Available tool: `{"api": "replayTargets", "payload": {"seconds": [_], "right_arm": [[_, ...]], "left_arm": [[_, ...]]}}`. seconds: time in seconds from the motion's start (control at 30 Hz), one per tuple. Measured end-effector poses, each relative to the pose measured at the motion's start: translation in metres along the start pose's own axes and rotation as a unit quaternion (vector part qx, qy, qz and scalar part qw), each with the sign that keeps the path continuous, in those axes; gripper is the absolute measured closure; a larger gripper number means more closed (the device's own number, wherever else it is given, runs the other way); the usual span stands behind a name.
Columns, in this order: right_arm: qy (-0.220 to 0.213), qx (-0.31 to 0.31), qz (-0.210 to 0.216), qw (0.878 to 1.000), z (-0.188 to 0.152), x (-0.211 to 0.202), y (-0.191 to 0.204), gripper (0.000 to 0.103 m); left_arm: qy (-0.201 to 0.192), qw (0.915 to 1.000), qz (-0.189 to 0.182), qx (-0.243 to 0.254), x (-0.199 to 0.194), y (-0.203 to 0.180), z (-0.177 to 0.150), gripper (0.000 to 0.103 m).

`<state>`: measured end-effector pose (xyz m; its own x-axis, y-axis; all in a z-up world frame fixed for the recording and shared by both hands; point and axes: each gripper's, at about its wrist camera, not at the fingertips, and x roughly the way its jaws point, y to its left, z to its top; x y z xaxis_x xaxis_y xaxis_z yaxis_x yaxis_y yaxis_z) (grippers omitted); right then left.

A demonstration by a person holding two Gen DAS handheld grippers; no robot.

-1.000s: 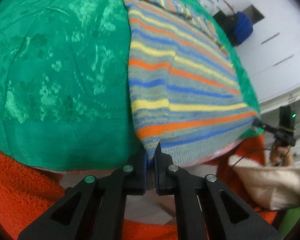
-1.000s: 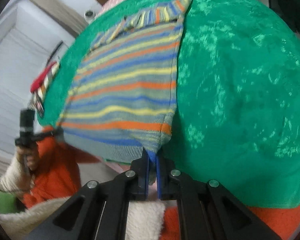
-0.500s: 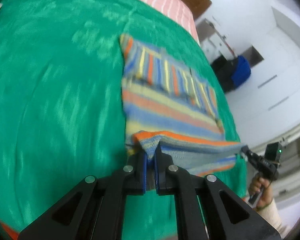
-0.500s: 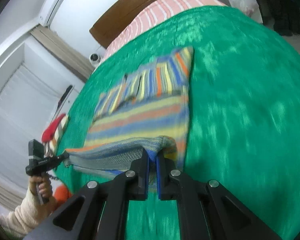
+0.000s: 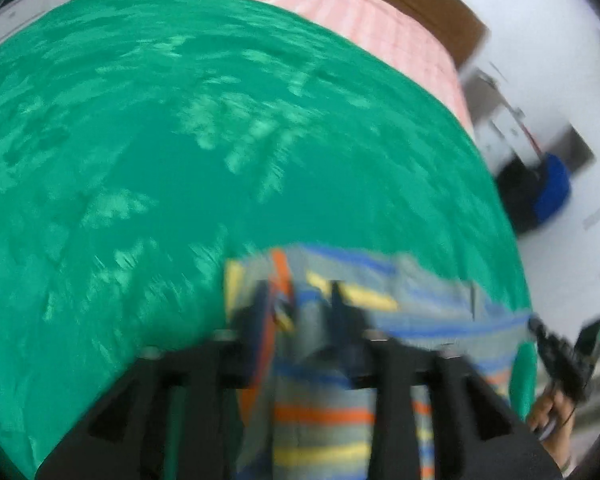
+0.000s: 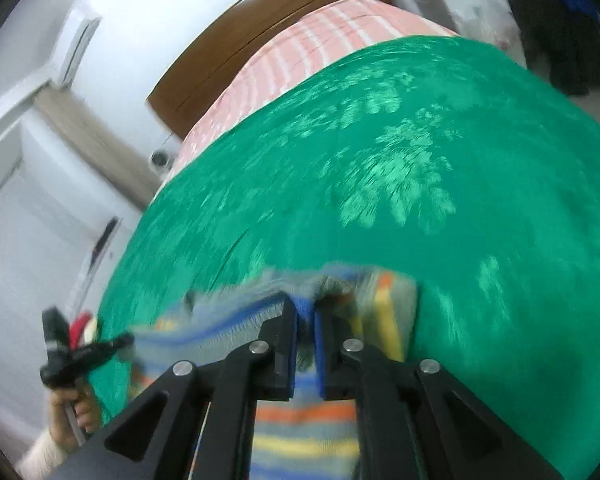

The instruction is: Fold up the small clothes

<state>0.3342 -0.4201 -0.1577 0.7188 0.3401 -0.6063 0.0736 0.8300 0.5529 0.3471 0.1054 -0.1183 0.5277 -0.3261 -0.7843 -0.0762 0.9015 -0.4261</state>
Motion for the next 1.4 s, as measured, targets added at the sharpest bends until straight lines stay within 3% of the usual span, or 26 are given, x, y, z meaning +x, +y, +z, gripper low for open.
{"api": "replayTargets", "payload": {"seconds": [0.03, 0.1, 0.2, 0.27, 0.33, 0.37, 0.43, 0.5, 0.53, 0.57, 0.6, 0.63, 0.8, 0.93, 1.07, 1.13, 1.2, 1.27, 1.3, 1.4], "right_arm": [[-0.012, 0.008, -0.019, 1.000, 0.002, 0.003, -0.005, 0.084], [-0.022, 0.016, -0.033, 0.999, 0.002, -0.002, -0.012, 0.084], [-0.016, -0.011, -0.028, 0.999, -0.010, -0.028, -0.013, 0.084], [0.016, -0.048, -0.023, 0.998, -0.029, -0.046, -0.009, 0.077], [0.062, -0.075, -0.017, 0.995, -0.058, -0.066, -0.005, 0.050], [0.076, -0.082, -0.020, 0.994, -0.070, -0.071, -0.002, 0.045], [0.106, -0.082, -0.014, 0.991, -0.101, -0.088, 0.000, 0.042], [0.132, -0.067, -0.003, 0.989, -0.119, -0.088, -0.003, 0.042], [0.143, -0.059, -0.002, 0.988, -0.125, -0.084, -0.003, 0.042], [0.152, -0.055, -0.006, 0.987, -0.131, -0.077, -0.002, 0.043], [0.157, -0.049, -0.009, 0.986, -0.132, -0.070, -0.003, 0.063], [0.161, -0.039, -0.017, 0.986, -0.134, -0.065, -0.005, 0.094], [0.154, -0.047, -0.025, 0.987, -0.123, -0.085, 0.005, 0.094], [0.190, -0.044, -0.049, 0.980, -0.135, -0.074, -0.009, 0.095], [0.192, -0.030, -0.044, 0.980, -0.142, -0.064, -0.019, 0.092], [0.193, -0.045, -0.058, 0.978, -0.136, -0.073, -0.011, 0.069], [0.176, -0.095, -0.099, 0.975, -0.129, -0.088, 0.003, 0.065], [0.150, -0.158, -0.114, 0.969, -0.116, -0.106, 0.031, 0.065], [0.144, -0.174, -0.104, 0.969, -0.111, -0.109, 0.044, 0.065], [0.163, -0.182, -0.028, 0.969, -0.098, -0.091, 0.094, 0.065]], "left_arm": [[-0.011, 0.9999, -0.006, -0.010, -0.006, 0.006, 0.001, 0.055], [-0.019, 0.9994, -0.026, -0.015, -0.022, 0.022, -0.003, 0.045], [-0.001, 0.9994, -0.024, 0.025, -0.046, 0.039, -0.026, 0.045], [0.026, 0.9974, -0.041, 0.053, -0.057, 0.042, -0.051, 0.041], [0.066, 0.9926, -0.050, 0.089, -0.063, 0.039, -0.087, 0.035], [0.081, 0.9903, -0.047, 0.103, -0.064, 0.036, -0.104, 0.034], [0.100, 0.9874, -0.033, 0.118, -0.059, 0.030, -0.127, 0.034], [0.085, 0.9877, 0.001, 0.131, -0.052, 0.019, -0.138, 0.036], [0.076, 0.9887, 0.009, 0.129, -0.050, 0.015, -0.140, 0.043], [0.071, 0.9893, 0.013, 0.127, -0.048, 0.012, -0.139, 0.084], [0.077, 0.9888, 0.013, 0.127, -0.043, 0.009, -0.138, 0.099], [0.087, 0.9891, 0.009, 0.119, -0.041, 0.010, -0.134, 0.099], [0.086, 0.9865, 0.001, 0.139, -0.073, 0.018, -0.131, 0.099], [0.118, 0.9824, 0.022, 0.143, -0.048, 0.025, -0.142, 0.099], [0.115, 0.9874, -0.004, 0.109, -0.055, 0.037, -0.138, 0.087], [0.096, 0.9892, 0.003, 0.110, -0.075, 0.043, -0.138, 0.067], [0.026, 0.9898, 0.043, 0.133, -0.105, 0.051, -0.137, 0.033], [-0.037, 0.9844, 0.088, 0.148, -0.120, 0.063, -0.135, 0.019], [-0.071, 0.9793, 0.120, 0.147, -0.123, 0.072, -0.133, 0.015], [-0.111, 0.9674, 0.178, 0.142, -0.106, 0.099, -0.135, 0.015]]}}
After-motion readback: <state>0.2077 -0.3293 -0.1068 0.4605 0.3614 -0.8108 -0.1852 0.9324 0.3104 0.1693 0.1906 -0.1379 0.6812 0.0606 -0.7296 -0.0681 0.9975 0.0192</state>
